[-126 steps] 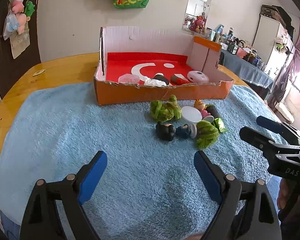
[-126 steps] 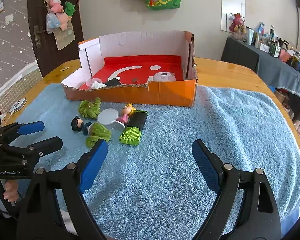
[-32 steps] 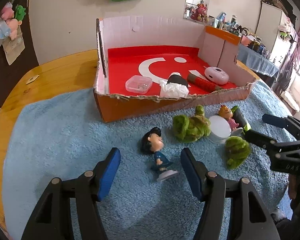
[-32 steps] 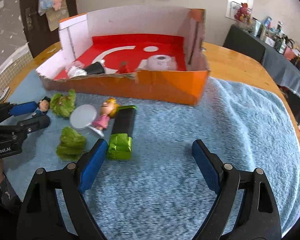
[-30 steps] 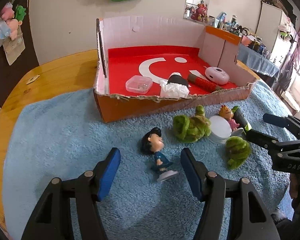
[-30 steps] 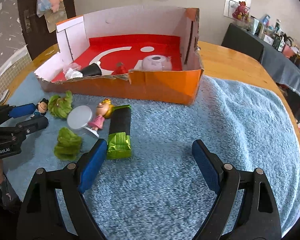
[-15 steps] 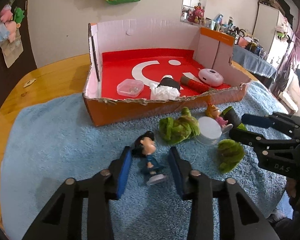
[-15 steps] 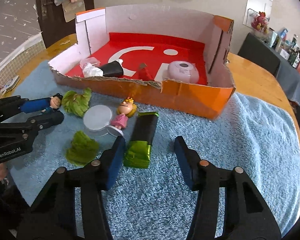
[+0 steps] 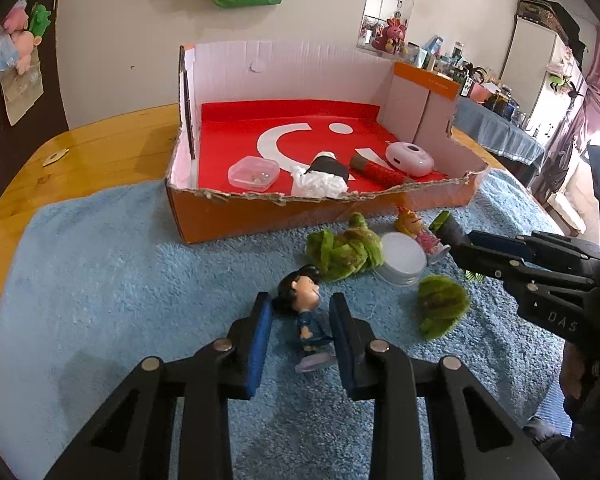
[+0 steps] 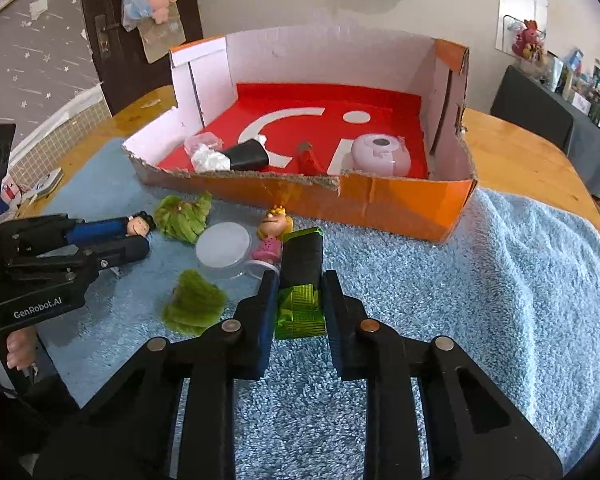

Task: Organize objects
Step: 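Close the left tool on the boy figure while the right tool grasps the green marker, then carry the boy figure with the left tool while the right tool carries the marker into the box, then open the left tool releasing the boy figure while the right tool releases the marker, then withdraw both tools from the orange box back toward the remaining toys, then move the right tool to the pink princess figure while the left tool approaches the green plush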

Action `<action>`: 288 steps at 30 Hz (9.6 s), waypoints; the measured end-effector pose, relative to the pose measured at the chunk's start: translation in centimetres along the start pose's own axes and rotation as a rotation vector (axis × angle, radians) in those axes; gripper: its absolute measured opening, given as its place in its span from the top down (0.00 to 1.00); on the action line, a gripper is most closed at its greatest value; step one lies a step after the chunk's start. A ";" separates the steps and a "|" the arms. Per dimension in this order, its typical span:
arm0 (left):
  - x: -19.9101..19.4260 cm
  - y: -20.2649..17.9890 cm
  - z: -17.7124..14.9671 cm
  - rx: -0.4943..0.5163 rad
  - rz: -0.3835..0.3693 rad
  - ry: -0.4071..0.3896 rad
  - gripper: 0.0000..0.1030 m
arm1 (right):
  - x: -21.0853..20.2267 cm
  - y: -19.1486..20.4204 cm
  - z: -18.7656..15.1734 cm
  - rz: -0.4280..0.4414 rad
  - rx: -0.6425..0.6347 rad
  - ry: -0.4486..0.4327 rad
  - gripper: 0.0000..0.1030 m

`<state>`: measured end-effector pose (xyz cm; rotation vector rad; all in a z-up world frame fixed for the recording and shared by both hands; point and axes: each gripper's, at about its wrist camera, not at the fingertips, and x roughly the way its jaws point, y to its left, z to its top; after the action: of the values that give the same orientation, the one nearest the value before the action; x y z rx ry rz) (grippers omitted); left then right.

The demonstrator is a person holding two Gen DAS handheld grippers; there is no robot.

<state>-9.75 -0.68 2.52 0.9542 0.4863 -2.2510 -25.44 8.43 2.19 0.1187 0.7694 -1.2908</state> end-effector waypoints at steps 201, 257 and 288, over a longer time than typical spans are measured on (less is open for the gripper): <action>-5.8 -0.5 0.2 -0.091 0.115 -0.155 0.14 | -7.1 1.8 0.7 -0.169 0.117 -0.230 0.13; 3.5 -1.1 3.6 0.084 -0.029 0.082 0.38 | 2.4 1.6 1.6 0.005 -0.091 0.050 0.81; -0.5 -1.4 -1.1 -0.019 -0.005 0.053 0.58 | -1.6 1.4 -3.4 0.004 -0.015 -0.014 0.80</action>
<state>-9.93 1.15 2.29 1.0062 0.5333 -2.2259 -25.80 11.88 0.07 0.0987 0.7662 -1.2801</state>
